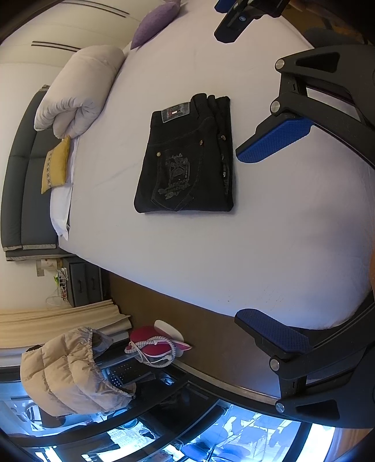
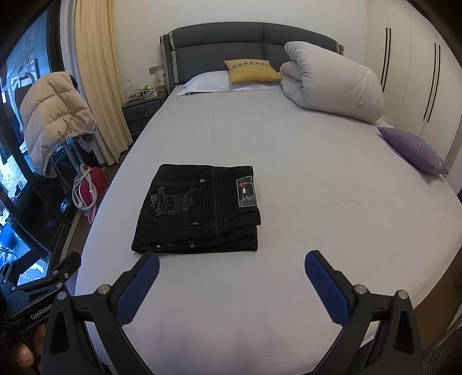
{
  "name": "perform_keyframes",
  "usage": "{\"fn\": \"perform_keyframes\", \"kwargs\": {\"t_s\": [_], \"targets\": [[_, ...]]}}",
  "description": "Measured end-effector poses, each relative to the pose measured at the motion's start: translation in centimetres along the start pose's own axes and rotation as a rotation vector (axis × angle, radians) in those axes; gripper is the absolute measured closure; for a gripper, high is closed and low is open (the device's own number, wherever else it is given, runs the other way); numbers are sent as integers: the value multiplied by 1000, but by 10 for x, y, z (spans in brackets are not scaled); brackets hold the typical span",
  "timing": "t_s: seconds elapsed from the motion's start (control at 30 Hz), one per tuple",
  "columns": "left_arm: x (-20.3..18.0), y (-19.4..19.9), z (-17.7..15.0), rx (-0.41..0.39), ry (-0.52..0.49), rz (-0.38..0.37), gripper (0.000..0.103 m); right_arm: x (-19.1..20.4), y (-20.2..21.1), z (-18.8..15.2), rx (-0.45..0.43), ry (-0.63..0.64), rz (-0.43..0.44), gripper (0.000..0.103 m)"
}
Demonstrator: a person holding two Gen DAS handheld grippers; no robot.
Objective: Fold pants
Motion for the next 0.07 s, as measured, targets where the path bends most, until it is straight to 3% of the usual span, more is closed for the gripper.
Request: {"fn": "perform_keyframes", "kwargs": {"t_s": [0.07], "targets": [[0, -2, 0, 2, 0, 2, 0, 0, -2, 0, 5, 1, 1, 0]]}}
Point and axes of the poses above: each gripper's, at about its wrist camera, not at the fingertips, and y roughly against the way its jaws point, x to its left, z to its top, the point moved 5 cm from there along -y, roughly the way its jaws point, and after that the axes turned 11 degrees about y, right-handed, at the moved point
